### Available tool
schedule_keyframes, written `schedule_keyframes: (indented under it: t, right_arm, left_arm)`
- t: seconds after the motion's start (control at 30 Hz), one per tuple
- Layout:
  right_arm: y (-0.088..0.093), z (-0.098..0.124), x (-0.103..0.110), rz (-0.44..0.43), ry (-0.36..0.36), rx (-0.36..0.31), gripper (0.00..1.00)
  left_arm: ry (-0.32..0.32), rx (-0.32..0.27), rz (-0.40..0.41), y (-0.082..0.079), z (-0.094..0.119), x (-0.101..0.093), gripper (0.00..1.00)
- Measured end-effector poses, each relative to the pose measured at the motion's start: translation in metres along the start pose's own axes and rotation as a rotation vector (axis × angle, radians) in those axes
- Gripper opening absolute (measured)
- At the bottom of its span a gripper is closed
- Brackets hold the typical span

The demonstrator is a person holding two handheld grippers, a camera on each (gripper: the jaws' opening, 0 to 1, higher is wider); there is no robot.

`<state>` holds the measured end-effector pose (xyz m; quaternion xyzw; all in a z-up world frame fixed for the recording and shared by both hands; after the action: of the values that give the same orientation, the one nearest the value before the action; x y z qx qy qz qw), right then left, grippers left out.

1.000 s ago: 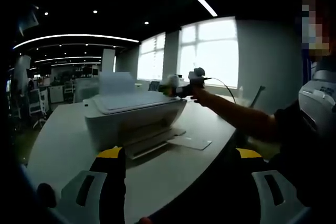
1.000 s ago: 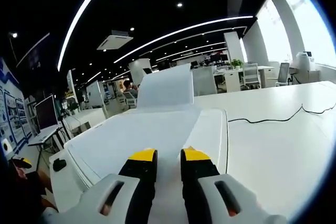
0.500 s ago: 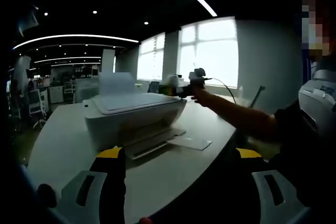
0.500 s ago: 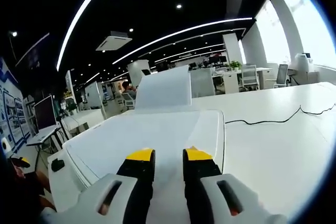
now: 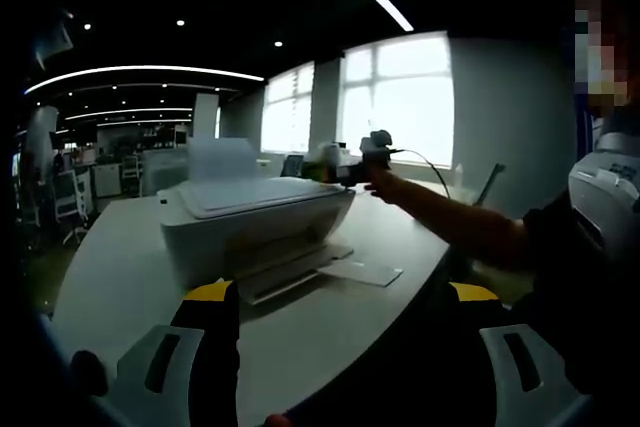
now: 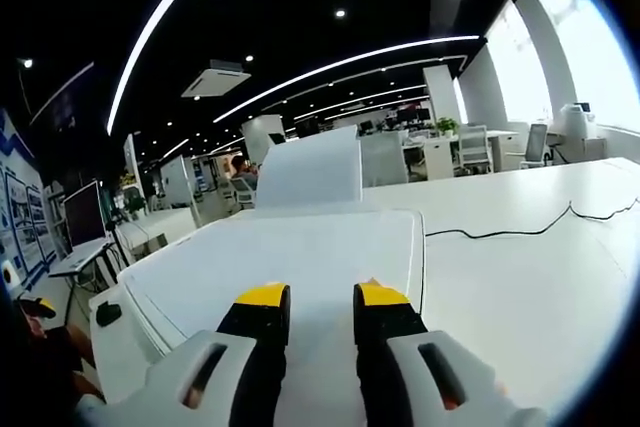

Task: Remove the paper from the printer output slot and place it on top of the printer

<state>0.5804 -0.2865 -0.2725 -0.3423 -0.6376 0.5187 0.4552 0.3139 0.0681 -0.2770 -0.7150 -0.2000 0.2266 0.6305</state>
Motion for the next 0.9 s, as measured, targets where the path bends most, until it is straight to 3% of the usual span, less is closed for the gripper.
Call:
schedule_keyframes:
  t: [0.9]
  right_arm:
    - [0.001,0.0046,0.0016,-0.009,-0.023,-0.013,0.31]
  left_arm:
    - [0.002,0.001,0.003,0.0011,-0.0005,0.0002,0.87]
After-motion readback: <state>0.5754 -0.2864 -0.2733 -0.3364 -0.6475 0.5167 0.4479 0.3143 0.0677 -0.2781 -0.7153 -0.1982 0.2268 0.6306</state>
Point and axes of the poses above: the point that each gripper's makers call its tool centre point, and the gripper's own axes: z roughly backward along the fingers, x roughly to its left, y roughly out of its underside, the point moved 5 cm from there along z, roughly backward along the fingers, and after that the axes turned 15 degrees about -x, right-handed, at the moved point
